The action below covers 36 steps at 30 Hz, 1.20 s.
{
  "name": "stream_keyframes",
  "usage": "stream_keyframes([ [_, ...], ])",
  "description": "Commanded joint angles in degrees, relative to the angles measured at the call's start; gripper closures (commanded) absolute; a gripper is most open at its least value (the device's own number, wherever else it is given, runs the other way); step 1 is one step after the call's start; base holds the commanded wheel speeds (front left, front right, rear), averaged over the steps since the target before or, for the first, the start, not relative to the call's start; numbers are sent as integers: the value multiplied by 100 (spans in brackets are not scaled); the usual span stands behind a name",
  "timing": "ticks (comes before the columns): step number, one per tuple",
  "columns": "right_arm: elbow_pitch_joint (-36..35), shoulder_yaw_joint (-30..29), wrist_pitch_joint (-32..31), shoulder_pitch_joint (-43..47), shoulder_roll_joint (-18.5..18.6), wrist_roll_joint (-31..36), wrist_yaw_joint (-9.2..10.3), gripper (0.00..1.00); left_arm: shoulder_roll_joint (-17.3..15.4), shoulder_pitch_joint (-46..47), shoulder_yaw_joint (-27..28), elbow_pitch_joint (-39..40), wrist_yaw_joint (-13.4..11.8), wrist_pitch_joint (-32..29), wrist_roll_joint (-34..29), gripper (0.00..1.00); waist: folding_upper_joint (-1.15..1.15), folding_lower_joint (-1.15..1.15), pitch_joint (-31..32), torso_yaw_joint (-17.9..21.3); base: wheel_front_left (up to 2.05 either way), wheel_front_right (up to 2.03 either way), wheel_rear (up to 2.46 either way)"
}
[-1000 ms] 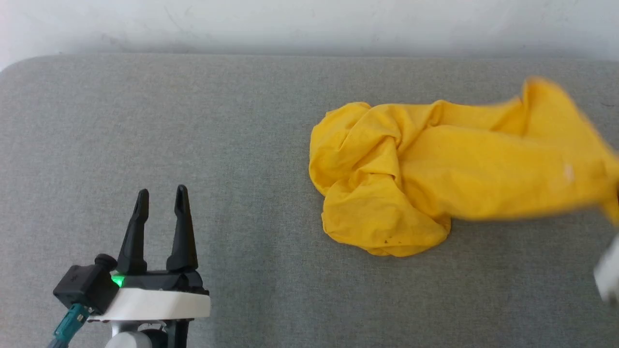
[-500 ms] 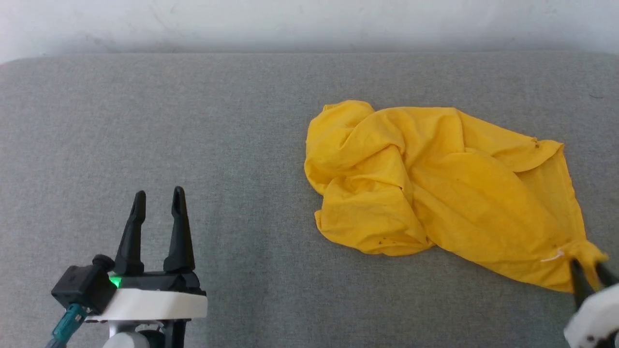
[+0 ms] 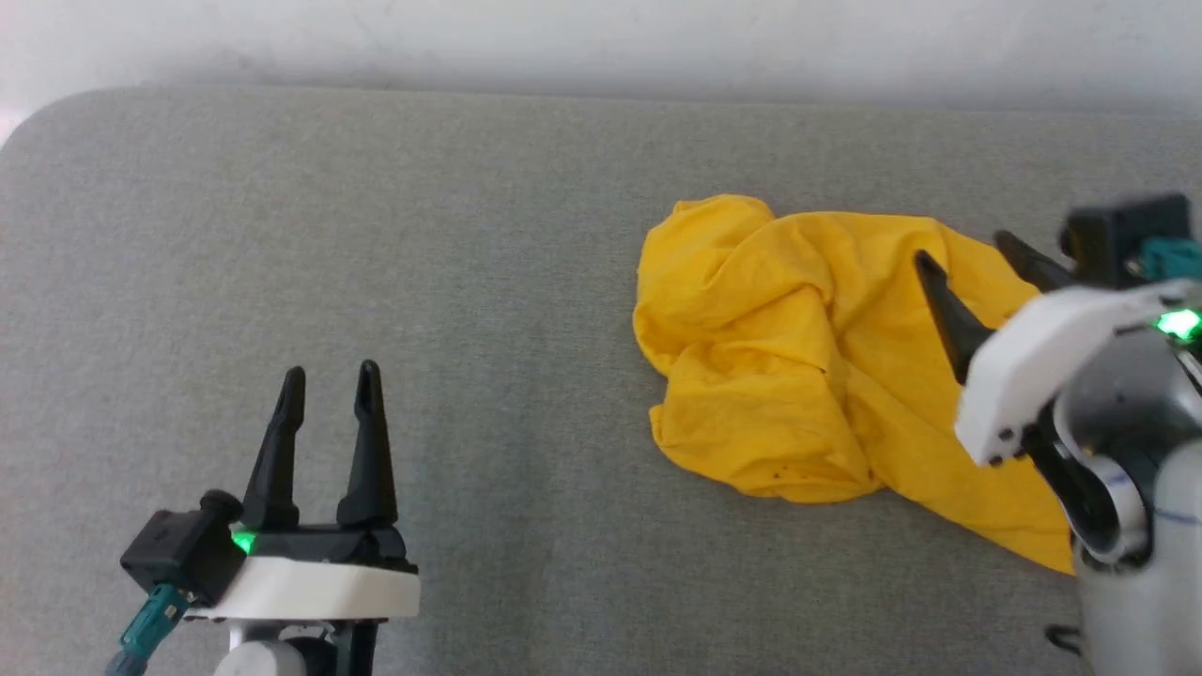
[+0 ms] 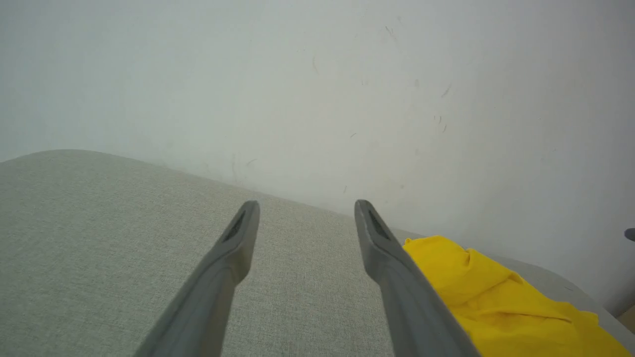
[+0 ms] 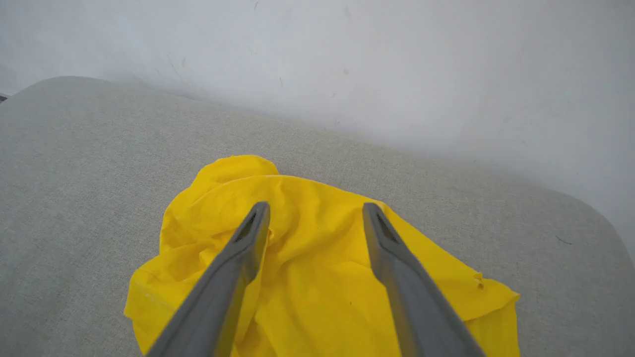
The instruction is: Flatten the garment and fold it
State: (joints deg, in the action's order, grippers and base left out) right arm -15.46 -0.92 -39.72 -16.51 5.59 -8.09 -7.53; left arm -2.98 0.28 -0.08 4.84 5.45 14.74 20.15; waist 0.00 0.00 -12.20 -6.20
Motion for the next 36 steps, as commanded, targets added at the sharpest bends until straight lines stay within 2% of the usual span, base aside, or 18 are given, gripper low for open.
stream_keyframes([
  [1, 257, 111, -108, -283, -5, -41, 4, 0, 10, 114, -35, -10, 25, 26, 15, 0, 0, 0, -206, -262, 0, 0, 0],
  [8, 1820, 936, -413, -1332, 384, 63, 4, 0, 10, 368, -240, -176, 59, 26, 160, 0, 0, 0, -553, -839, 0, 0, 0],
  [14, 3053, 1691, -374, -1780, 747, 89, 4, 0, 10, 508, -378, -330, 71, 26, 278, 0, 0, 0, -658, -1232, 0, 0, 0],
  [15, 3225, 1724, -347, -1818, 780, 93, 4, 44, 10, 522, -403, -352, 72, 26, 290, 0, 0, 0, -658, -1278, 0, 0, 0],
  [16, 3365, 1742, -301, -1852, 808, 109, 4, 75, 10, 534, -429, -374, 70, 26, 307, 0, 0, 0, -649, -1320, 0, 0, 0],
  [17, 3472, 1735, -222, -1881, 813, 104, 4, 100, 10, 541, -450, -392, 64, 26, 326, 0, 0, 0, -628, -1350, 0, 0, 0],
  [22, 3602, 1516, 248, -2101, 721, -2, 4, 100, 10, 429, -425, -424, -16, 26, 333, 0, 0, 0, -387, -1300, 0, 0, 0],
  [26, 3448, 1218, 444, -2421, 814, -71, 4, 100, 10, 306, -407, -411, -60, 26, 325, 0, 0, 0, -181, -1186, 0, 0, 0],
  [31, 3167, 564, 298, -2679, 1200, 221, 4, 100, 10, 288, -481, -351, -83, 26, 345, 0, 0, 0, -233, -1184, 0, 0, 0],
  [36, 3016, -208, 53, -2308, 1582, 844, 4, 98, 10, 402, -556, -356, -64, 26, 424, 0, 0, 0, -513, -1298, 0, 0, 0],
])
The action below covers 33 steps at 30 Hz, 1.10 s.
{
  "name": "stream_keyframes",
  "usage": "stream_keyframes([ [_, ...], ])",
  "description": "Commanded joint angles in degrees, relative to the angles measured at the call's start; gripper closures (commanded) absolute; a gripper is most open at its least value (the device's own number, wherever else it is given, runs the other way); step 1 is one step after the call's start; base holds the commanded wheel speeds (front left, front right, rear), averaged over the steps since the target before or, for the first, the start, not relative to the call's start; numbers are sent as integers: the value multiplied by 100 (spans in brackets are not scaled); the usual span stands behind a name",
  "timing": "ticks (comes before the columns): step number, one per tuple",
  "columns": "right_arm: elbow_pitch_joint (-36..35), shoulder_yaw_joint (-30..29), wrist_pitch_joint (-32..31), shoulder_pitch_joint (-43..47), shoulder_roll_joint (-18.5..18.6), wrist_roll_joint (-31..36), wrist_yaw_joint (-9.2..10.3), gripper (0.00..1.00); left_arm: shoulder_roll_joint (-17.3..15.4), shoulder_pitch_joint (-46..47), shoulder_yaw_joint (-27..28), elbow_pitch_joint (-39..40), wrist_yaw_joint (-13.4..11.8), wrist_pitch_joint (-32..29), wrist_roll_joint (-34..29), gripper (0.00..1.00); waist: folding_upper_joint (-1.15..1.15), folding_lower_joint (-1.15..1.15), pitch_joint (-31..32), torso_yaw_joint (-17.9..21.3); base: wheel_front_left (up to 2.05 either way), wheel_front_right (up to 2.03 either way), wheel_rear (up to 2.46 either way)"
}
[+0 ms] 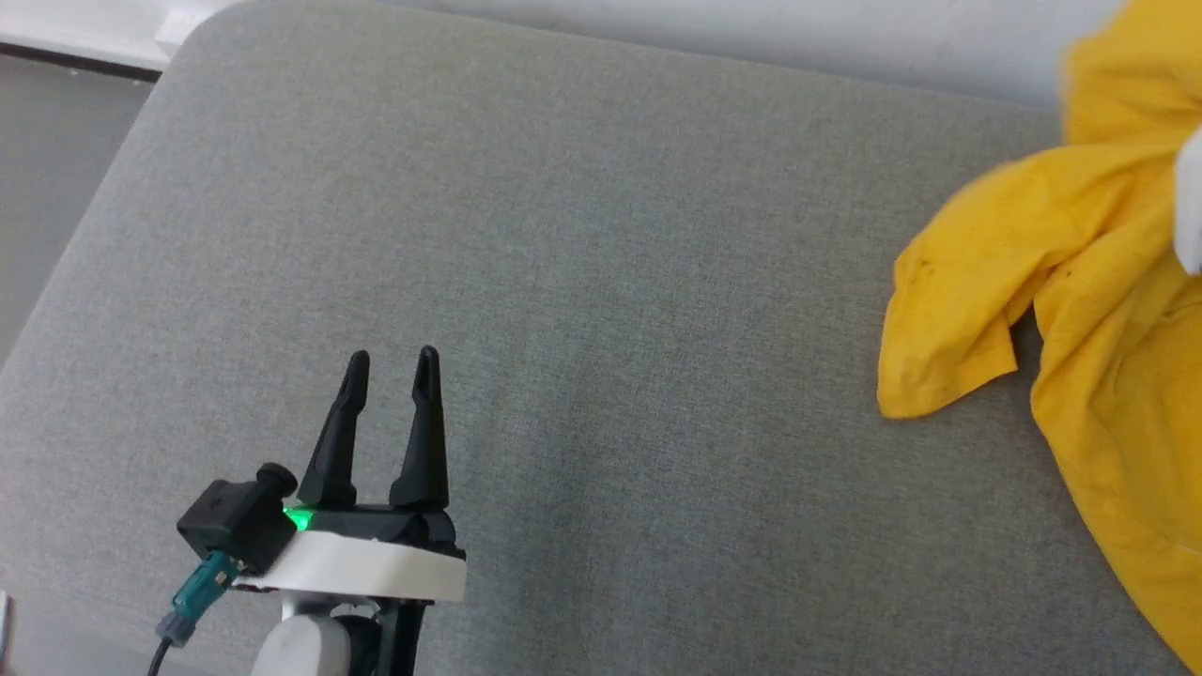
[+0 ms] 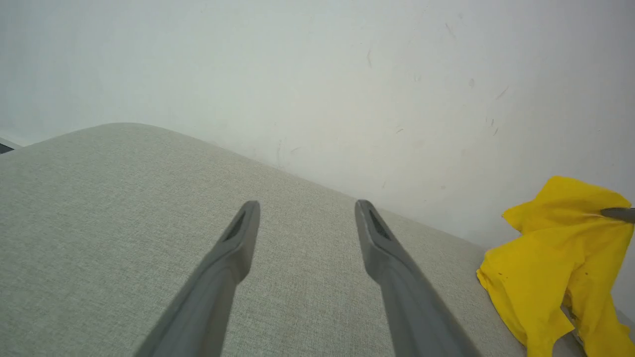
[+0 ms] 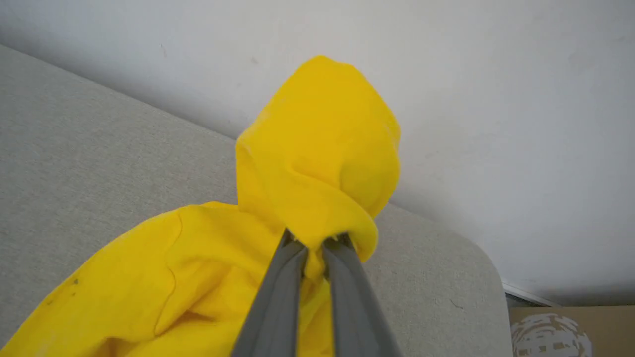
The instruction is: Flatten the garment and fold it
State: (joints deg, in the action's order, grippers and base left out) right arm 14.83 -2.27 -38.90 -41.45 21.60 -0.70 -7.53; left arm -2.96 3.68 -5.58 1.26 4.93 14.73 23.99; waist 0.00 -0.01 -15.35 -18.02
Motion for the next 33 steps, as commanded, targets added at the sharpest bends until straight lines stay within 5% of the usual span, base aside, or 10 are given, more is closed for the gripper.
stream_keyframes([
  [1, -11, -199, -55, 317, -29, 196, 4, 87, 8, 84, -15, -16, -7, 27, 55, 0, 0, 1, -255, -132, 0, 0, 0],
  [4, 34, -550, -25, 636, -197, 385, 4, 5, 8, 160, -24, -57, 11, 27, 87, 0, 0, 1, -386, -162, 0, 0, 0],
  [5, 64, -616, -23, 718, -263, 439, 4, 0, 8, 181, -17, -67, 17, 27, 94, 0, 0, 1, -411, -163, 0, 0, 0],
  [12, -72, -578, 169, 722, -673, 402, 4, 0, 8, 252, 52, -131, 48, 27, 33, 0, 0, 1, -355, -79, 0, 0, 0],
  [22, -827, 562, -413, 830, -916, -451, 4, 0, 8, 68, 48, -118, -6, 27, -61, 0, 0, 1, 98, 73, 0, 0, 0],
  [33, -155, 665, -1099, 1313, -929, -141, 4, 0, 8, 217, -69, -77, 45, 27, 59, 0, 0, 1, -383, -293, 0, 0, 0],
])
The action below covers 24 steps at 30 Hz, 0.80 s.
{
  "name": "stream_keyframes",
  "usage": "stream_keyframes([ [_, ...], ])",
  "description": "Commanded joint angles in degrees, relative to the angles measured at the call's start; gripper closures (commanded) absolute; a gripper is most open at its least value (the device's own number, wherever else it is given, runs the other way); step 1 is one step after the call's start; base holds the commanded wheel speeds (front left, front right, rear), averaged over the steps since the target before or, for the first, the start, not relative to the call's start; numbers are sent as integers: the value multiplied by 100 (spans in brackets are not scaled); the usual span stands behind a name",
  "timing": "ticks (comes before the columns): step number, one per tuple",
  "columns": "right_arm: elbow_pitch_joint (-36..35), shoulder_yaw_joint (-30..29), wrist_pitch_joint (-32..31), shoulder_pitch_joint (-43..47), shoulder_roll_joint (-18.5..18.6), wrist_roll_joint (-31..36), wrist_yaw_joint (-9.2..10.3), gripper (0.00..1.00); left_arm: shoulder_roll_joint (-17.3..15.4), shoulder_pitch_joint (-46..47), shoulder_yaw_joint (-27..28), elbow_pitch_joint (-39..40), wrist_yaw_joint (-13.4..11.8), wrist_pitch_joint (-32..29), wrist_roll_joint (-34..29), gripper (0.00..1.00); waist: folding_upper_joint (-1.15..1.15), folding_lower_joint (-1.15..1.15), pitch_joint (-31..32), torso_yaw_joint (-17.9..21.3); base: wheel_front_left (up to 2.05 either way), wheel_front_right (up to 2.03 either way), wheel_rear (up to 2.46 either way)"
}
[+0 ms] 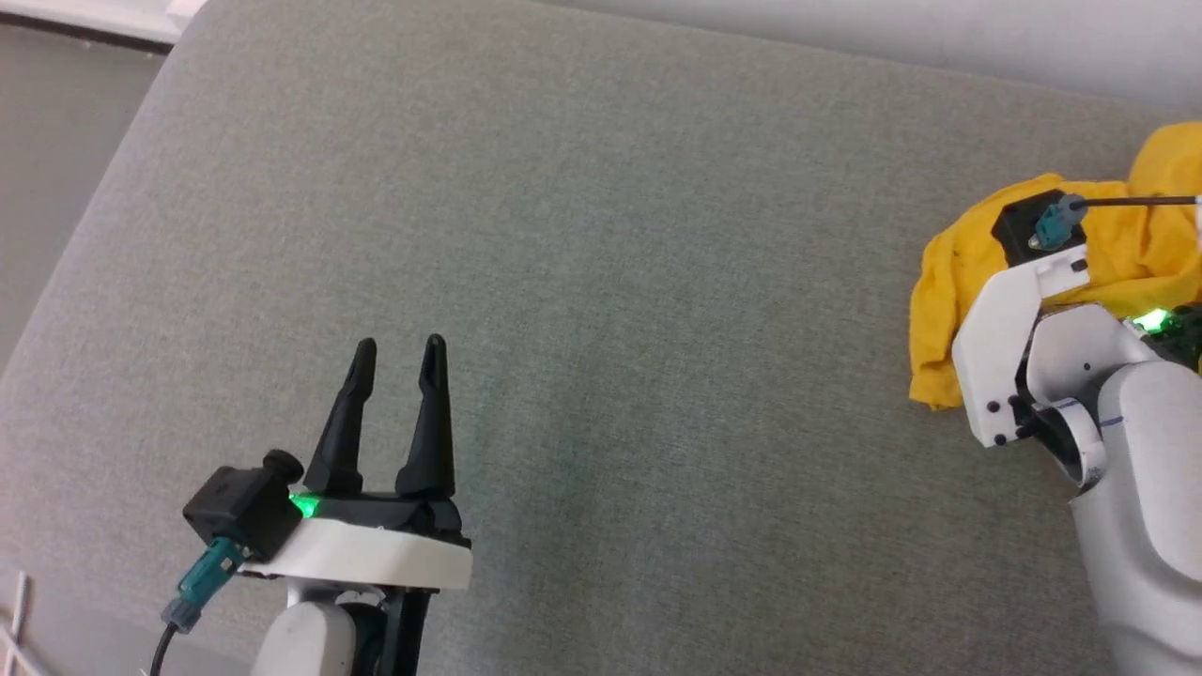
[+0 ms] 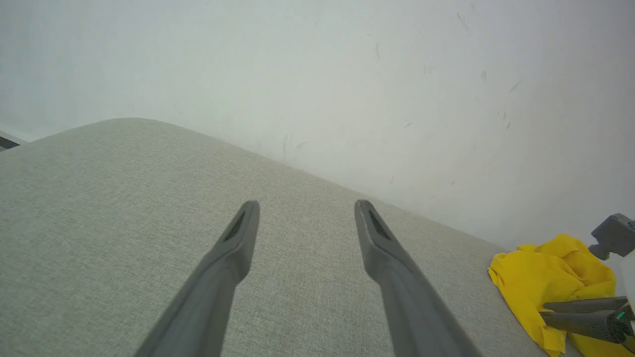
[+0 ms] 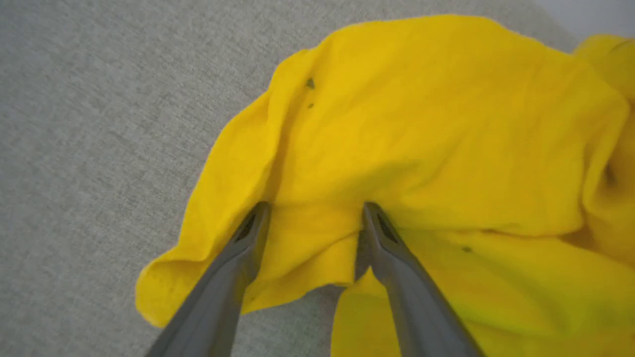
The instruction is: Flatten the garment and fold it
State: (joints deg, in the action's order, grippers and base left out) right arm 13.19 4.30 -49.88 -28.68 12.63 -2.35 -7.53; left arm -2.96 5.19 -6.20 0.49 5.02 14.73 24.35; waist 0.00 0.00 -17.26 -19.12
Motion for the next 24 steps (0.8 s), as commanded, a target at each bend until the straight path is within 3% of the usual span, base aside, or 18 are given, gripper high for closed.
stream_keyframes([
  [1, 98, -2, 9, 22, -76, 62, 4, 0, 8, 83, -4, -6, 40, 27, 34, 0, 0, 0, -220, -202, 0, 0, 0],
  [2, 192, -44, 16, 6, -138, 80, 4, 0, 8, 93, 2, -15, 43, 27, 42, 0, 0, 0, -237, -213, 0, 0, 0],
  [3, 273, -57, 33, -12, -192, 97, 4, 54, 8, 102, 7, -26, 46, 27, 47, 0, 0, 0, -249, -221, 0, 0, 0],
  [4, 340, -26, 62, -34, -214, 127, 4, 72, 8, 112, 11, -39, 48, 27, 51, 0, 0, 0, -254, -224, 0, 0, 0],
  [5, 397, 24, 98, -54, -228, 150, 4, 99, 8, 120, 16, -55, 48, 27, 54, 0, 0, 0, -250, -221, 0, 0, 0],
  [12, 297, 571, 602, -400, -551, -311, 4, 100, 8, 104, 63, -95, 37, 27, 5, 0, 0, 0, 56, -45, 0, 0, 0],
  [18, -243, 1723, 495, -493, -823, -1361, 4, 100, 8, -2, 116, -63, 0, 27, -46, 0, 0, 0, 327, 82, 0, 0, 0],
  [24, -598, 2853, 579, 12, -959, -2454, 4, 100, 8, -130, 337, -41, -22, 27, -55, 0, 0, 0, 400, 77, 0, 0, 0],
])
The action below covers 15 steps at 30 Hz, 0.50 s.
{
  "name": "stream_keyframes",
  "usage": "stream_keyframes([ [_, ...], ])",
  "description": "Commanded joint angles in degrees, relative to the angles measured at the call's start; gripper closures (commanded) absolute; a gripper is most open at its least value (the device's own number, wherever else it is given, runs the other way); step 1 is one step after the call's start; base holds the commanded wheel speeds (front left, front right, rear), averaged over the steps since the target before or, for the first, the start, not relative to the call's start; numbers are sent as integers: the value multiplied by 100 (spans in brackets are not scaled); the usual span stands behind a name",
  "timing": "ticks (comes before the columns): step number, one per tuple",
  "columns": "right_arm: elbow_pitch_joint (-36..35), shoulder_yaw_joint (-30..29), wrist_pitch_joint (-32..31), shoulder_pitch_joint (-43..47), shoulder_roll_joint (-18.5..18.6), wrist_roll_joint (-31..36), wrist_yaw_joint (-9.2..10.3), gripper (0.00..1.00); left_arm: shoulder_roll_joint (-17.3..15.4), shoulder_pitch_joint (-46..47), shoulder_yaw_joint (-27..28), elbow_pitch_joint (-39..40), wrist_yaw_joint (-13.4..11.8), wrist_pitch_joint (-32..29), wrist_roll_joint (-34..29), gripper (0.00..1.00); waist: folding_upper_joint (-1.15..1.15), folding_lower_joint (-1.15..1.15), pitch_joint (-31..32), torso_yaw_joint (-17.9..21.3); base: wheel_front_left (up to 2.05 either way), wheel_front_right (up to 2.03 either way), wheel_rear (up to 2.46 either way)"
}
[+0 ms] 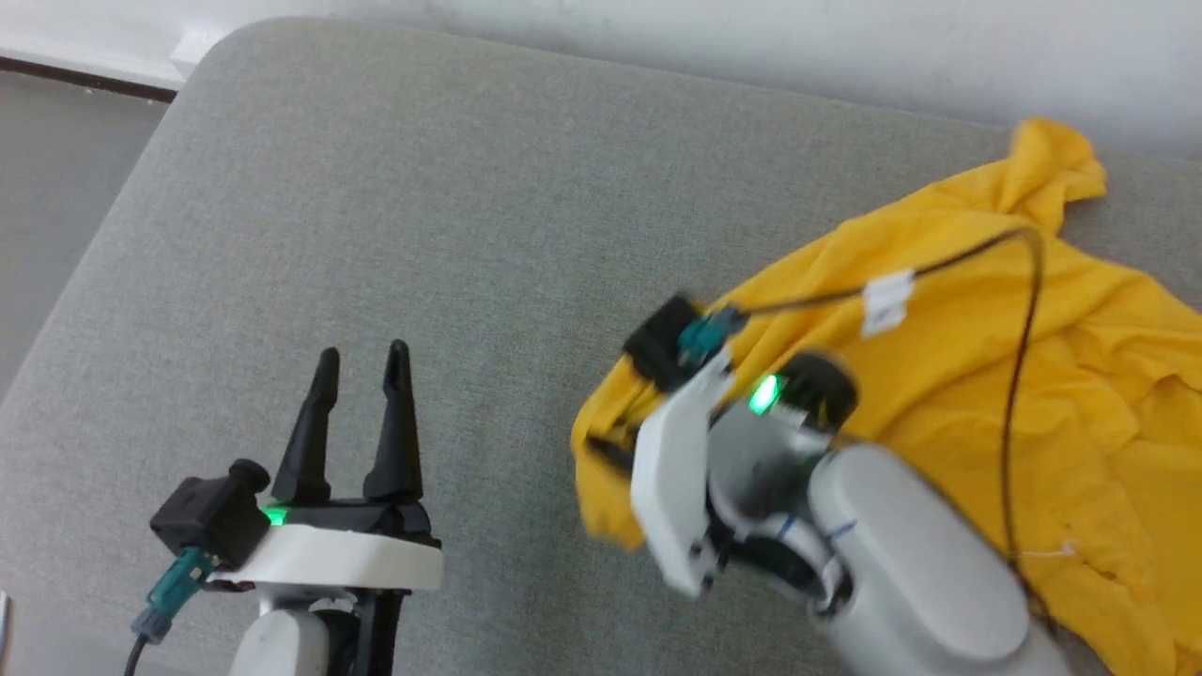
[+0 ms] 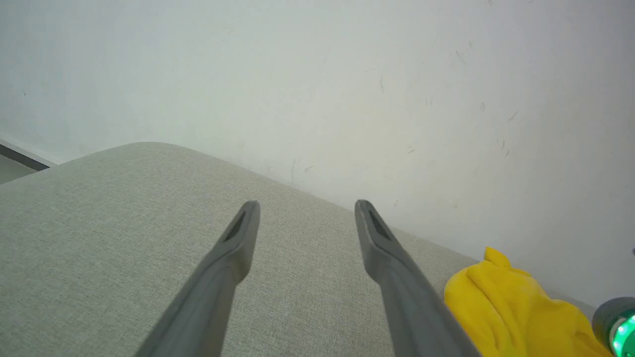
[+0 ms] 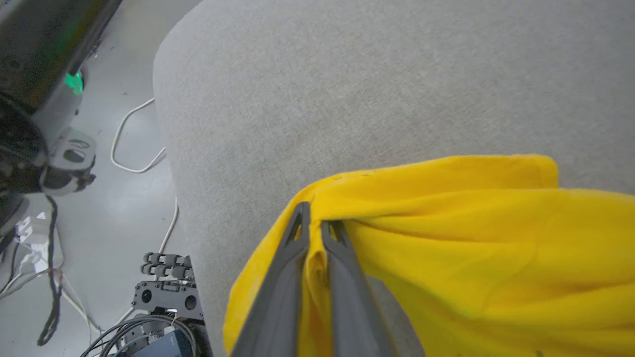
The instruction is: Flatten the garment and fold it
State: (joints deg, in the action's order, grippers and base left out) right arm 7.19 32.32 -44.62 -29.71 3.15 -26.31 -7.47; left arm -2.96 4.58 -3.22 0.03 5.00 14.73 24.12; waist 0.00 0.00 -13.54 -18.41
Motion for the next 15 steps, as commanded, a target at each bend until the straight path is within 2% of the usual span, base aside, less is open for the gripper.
stream_keyframes([
  [1, 49, 181, 112, 221, -17, -158, -2, 100, 8, -91, 76, 0, -20, 27, -31, 0, 0, 0, 39, 1, 0, 0, 0],
  [2, 128, 299, 179, 312, -21, -215, -2, 78, 8, -112, 104, -3, -16, 27, -38, 0, 0, 0, 49, -5, 0, 0, 0],
  [3, 223, 416, 261, 372, -22, -225, -2, 49, 8, -129, 114, -8, -10, 27, -41, 0, 0, 0, 65, -19, 0, 0, 0],
  [4, 333, 488, 364, 424, -23, -230, -2, 0, 8, -143, 113, -14, -7, 27, -41, 0, 0, 0, 85, -31, 0, 0, 0],
  [10, 737, 534, 900, 506, -25, -412, -2, 0, 8, -236, 29, -33, -44, 27, -42, 0, 0, 0, 306, 2, 0, 0, 0],
  [15, 551, -195, 1553, 568, -26, -312, -2, 0, 8, -364, -29, 1, -50, 27, -102, 0, 0, 0, 526, 166, 0, 0, 0],
])
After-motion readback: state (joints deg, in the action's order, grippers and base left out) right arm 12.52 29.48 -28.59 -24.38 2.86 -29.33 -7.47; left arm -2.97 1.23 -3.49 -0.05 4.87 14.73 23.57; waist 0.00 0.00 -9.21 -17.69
